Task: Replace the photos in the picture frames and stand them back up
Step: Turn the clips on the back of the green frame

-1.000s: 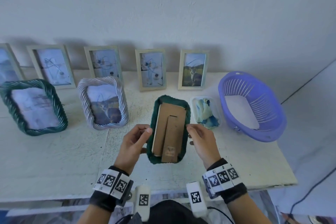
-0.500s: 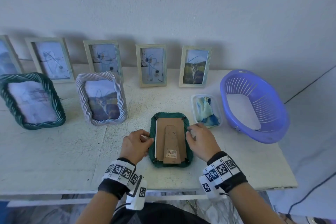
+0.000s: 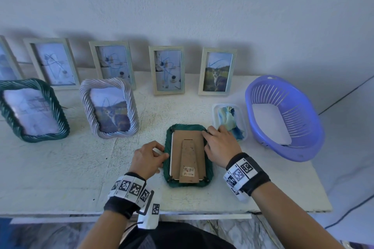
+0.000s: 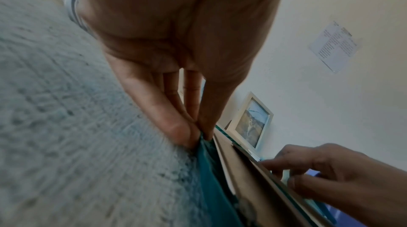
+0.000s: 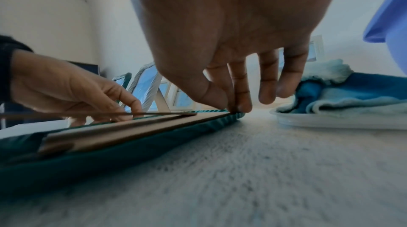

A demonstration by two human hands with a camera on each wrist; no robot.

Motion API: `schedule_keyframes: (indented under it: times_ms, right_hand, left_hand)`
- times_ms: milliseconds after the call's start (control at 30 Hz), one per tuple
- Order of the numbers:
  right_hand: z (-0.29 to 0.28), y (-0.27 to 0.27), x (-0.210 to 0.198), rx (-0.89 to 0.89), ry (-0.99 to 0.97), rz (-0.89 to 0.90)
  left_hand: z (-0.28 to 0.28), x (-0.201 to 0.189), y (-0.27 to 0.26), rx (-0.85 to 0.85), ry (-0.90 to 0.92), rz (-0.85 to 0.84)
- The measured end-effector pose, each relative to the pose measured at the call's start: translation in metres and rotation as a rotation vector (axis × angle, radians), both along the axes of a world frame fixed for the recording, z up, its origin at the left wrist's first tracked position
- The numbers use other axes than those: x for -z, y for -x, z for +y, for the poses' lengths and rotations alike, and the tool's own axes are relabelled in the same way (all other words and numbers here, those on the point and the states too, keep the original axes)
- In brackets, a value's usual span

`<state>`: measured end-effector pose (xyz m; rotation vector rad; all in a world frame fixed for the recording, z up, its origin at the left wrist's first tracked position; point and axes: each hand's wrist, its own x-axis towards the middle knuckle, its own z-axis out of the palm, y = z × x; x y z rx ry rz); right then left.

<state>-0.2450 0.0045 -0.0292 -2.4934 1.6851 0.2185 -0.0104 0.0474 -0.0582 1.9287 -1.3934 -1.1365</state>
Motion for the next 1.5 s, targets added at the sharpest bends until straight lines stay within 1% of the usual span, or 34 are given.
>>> schedule_keyframes:
  times_ms: [133, 300, 367, 500, 667, 767, 867, 933, 1067, 1200, 1333, 1433, 1500]
  right_hand:
    - [0.002, 0.006, 0.006, -0.039, 0.01, 0.011]
    - [0.007, 0.003, 0.009, 0.016, 0.013, -0.038]
    - [0.011, 0.001, 0.01, 0.013, -0.002, -0.04]
    - [0.015, -0.002, 0.01, 0.015, 0.006, 0.01]
    - [0.013, -0.005, 0.011, 0.023, 0.013, 0.034]
    - [0.013, -0.005, 0.01, 0.02, -0.01, 0.051]
    - [0.013, -0.006, 0.009, 0.034, -0.016, 0.044]
    - [0.014, -0.007, 0.008, 0.037, -0.021, 0.044]
    - [0.014, -0.008, 0.005, 0.041, -0.034, 0.061]
    - [0.013, -0.007, 0.006, 0.033, -0.033, 0.06]
    - [0.014, -0.006, 0.006, 0.035, -0.036, 0.044]
    - [0.02, -0.004, 0.007, 0.053, -0.027, 0.001]
    - [0.029, 0.001, 0.007, 0.044, -0.007, -0.096]
  left_hand:
    - [-0.001, -0.002, 0.0, -0.005, -0.022, 0.023]
    - [-0.002, -0.002, 0.002, 0.004, -0.018, -0.011]
    - [-0.004, -0.004, 0.001, 0.025, -0.037, -0.026]
    - [-0.018, -0.015, -0.001, 0.099, -0.086, -0.057]
    - [-0.057, -0.023, 0.003, 0.142, -0.011, -0.261]
    - [-0.076, -0.024, 0.009, 0.158, -0.052, -0.272]
    - [-0.084, -0.025, 0.013, 0.156, -0.064, -0.318]
    - [-0.085, -0.024, 0.014, 0.159, -0.063, -0.35]
    - [-0.088, -0.022, 0.014, 0.189, -0.061, -0.357]
    - [-0.088, -0.022, 0.01, 0.23, -0.054, -0.332]
    - [-0.078, -0.02, 0.005, 0.222, -0.087, -0.298]
    - [-0.056, -0.021, 0.008, 0.32, -0.117, -0.444]
    - [-0.036, -0.025, 0.014, 0.37, -0.105, -0.474]
